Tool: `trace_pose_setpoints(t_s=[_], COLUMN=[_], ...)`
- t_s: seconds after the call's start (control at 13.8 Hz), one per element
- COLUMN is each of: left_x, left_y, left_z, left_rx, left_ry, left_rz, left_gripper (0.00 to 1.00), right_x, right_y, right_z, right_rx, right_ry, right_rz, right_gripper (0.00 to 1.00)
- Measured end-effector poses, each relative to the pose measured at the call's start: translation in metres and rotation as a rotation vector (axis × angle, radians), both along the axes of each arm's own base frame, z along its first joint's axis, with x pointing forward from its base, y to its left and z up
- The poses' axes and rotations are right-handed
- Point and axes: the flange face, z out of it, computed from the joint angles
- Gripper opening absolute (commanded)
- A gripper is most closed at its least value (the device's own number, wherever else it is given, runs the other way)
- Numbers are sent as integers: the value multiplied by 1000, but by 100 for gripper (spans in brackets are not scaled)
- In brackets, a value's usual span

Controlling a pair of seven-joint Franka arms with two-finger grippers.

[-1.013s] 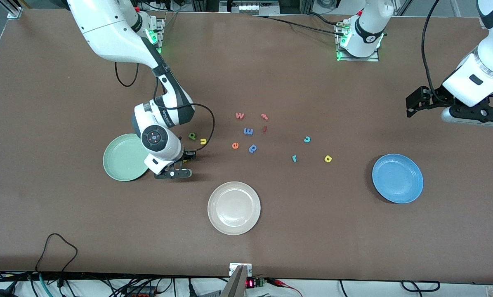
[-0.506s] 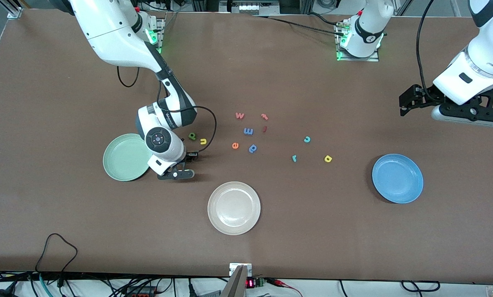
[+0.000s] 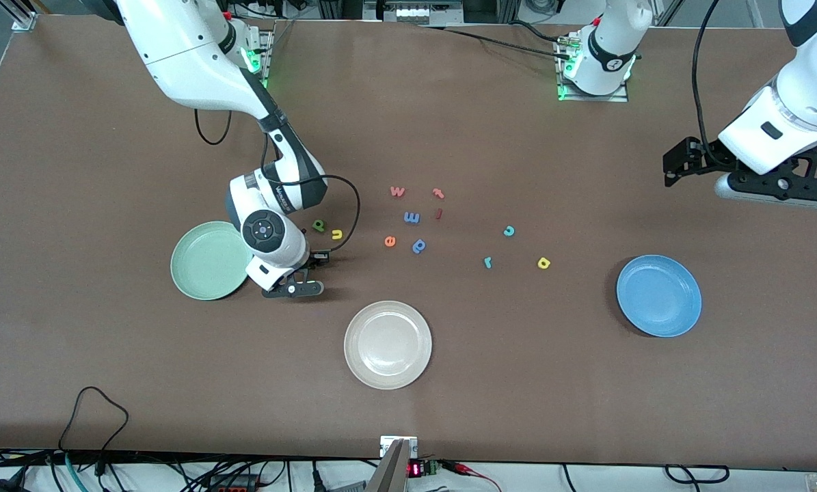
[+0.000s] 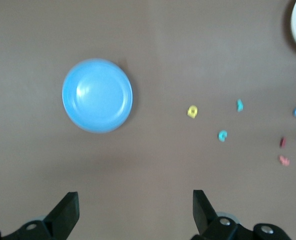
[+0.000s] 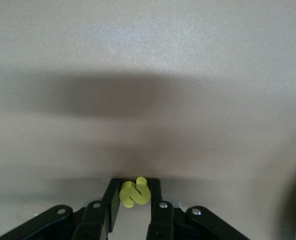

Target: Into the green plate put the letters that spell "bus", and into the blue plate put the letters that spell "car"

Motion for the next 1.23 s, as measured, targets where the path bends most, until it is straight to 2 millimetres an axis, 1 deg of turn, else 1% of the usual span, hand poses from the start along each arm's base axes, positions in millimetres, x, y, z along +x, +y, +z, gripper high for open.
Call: trace_pose_setpoints(t_s=[0.07,0.14,0.22,0.29,0.36,0.43,0.51,0.58,0.65,0.72,0.8,0.87,0.94,1.01,1.23], left_x=[-5,-9,-10,-6,2,12,23,32,41,51,58,63,63,60,37], left_y=[-1,-3,-8,-19,-34,-53,-71,-85,-95,-101,-103,-104,-104,-105,-113], left_z=[-7,-19,-35,-61,-90,-121,-153,-183,-214,-244,-271,-295,-317,-335,-381], left_rx=[8,16,24,31,36,38,42,49,55,54,48,39,28,16,-13], left_ry=[59,125,192,255,297,311,309,302,289,269,247,220,193,164,55], left_rz=[-1,-6,-16,-36,-61,-84,-83,-53,-10,31,60,77,82,82,52], left_gripper=[100,100,100,100,100,100,100,100,100,100,100,100,100,100,100], right_x=[0,0,0,2,6,10,15,24,34,43,47,47,44,38,17], right_y=[0,0,0,0,-2,-8,-20,-44,-79,-119,-157,-187,-204,-209,-197], right_z=[0,0,1,4,14,33,58,81,98,104,100,90,79,68,38], right_rx=[0,0,0,1,-3,-11,-17,-16,-10,-3,0,2,1,0,5], right_ry=[0,0,-1,-4,-2,9,15,18,21,28,41,62,83,102,107], right_rz=[0,0,1,0,-3,-5,-5,2,10,13,5,-9,-21,-24,-1], right_gripper=[19,18,18,18,18,18,18,18,18,18,18,18,18,18,20])
